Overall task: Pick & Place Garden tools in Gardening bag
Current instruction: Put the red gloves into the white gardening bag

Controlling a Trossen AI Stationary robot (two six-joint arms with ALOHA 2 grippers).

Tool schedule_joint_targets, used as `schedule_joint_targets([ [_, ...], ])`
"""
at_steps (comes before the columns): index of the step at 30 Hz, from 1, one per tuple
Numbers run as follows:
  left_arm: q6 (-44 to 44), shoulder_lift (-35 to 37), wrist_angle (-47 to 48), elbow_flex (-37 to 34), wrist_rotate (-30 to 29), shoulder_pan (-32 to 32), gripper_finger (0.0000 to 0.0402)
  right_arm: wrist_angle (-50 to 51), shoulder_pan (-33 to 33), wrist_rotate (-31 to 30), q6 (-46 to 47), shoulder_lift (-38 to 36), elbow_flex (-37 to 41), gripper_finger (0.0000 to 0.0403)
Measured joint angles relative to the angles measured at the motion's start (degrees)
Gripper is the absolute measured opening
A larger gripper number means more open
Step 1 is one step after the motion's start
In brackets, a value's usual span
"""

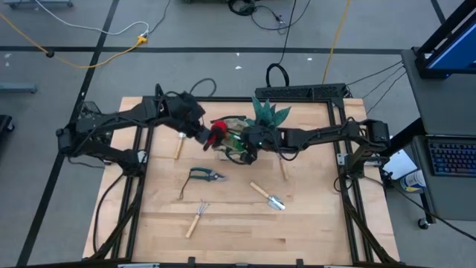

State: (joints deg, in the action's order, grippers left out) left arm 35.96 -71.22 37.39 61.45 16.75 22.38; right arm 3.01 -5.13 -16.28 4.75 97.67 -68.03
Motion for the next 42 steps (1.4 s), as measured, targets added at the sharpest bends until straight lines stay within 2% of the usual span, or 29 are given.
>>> schedule_joint_targets([
  [4, 1.9, -1.3, -5.3, 0.1, 8.1, 3.1, 0.0034, -1.1, 0.0, 1.1, -1.2, 0.0, 0.0, 0.0049],
  [9, 9.7, -4.6, -9.4, 0.1, 19.7, 4.8, 0.0023, -2.0, 0.0, 1.4, -1.2, 0.1, 0.1, 0.0049],
  [15, 12.6, -9.2, -9.2, 0.0, 23.6, 5.0, 0.0017, -1.6, 0.0, 1.4, -1.1, 0.1, 0.1, 0.0049],
  [21, 12.0, -10.2, -7.1, 0.0, 21.5, 6.8, 0.0020, -1.5, 0.0, 1.4, -1.0, 0.1, 0.1, 0.0052],
  [25, 7.2, -10.2, -3.7, 0.0, 20.4, 8.6, 0.0017, -1.1, 0.0, 1.4, -0.8, 0.1, 0.1, 0.0050],
  [31, 1.8, -10.5, 5.1, 0.0, 11.3, 9.8, 0.0036, -1.1, 0.0, 1.4, -0.7, 0.1, 0.1, 0.0049],
  [33, 0.6, -11.0, 6.0, 0.1, 10.9, 9.8, 0.0037, -1.3, 0.0, 1.4, -0.7, 0.1, 0.1, 0.0050],
  [42, -1.7, -11.0, -5.6, 0.0, 11.4, 8.5, 0.0039, -1.4, 0.0, 1.4, -1.3, 0.1, 0.1, 0.0050],
])
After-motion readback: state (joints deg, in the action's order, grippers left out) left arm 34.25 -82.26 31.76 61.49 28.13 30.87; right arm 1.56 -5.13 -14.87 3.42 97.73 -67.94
